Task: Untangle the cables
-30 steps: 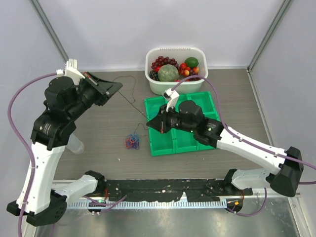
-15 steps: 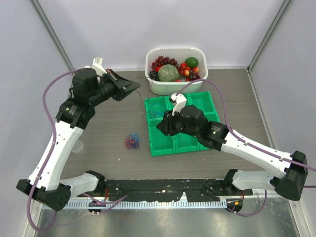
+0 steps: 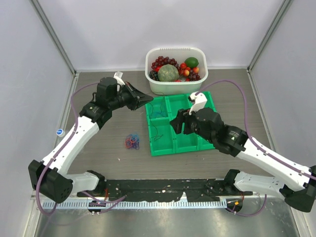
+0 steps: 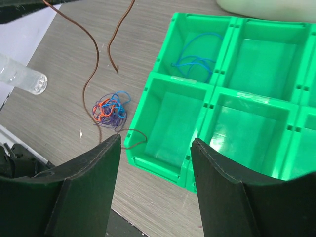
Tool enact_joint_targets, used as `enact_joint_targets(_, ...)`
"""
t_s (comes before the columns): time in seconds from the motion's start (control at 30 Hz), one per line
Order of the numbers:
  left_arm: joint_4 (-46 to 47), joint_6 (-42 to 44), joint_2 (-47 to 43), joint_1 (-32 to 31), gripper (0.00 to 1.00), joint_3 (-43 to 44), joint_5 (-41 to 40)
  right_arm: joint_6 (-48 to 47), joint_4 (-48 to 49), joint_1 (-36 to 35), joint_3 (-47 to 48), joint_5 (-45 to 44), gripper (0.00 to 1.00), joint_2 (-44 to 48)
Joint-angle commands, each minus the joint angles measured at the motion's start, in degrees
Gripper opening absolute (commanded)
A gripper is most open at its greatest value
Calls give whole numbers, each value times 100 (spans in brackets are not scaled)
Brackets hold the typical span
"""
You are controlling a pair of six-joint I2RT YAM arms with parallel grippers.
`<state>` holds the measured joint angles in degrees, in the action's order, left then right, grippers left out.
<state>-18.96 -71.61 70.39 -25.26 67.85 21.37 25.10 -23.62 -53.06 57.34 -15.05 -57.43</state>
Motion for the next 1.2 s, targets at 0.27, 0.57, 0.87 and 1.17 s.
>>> enact_joint_targets(0.27,824,95,554,-164,0,-263,166,65,-433,67,-83,-938,64,759)
enact_joint_targets(0.57,412,235,774,-313,0,-940,-44,-5,-468,111,-4,-1088,64,698)
enact_joint_targets(0.87,-1038,1210,1801,-744,0,-476,-730,30,-477,129,5,-1071,64,654)
enact_joint_targets(1.17,-1515,1720,2515,-999,25,166,-651,320,-477,138,-57,-939,64,654)
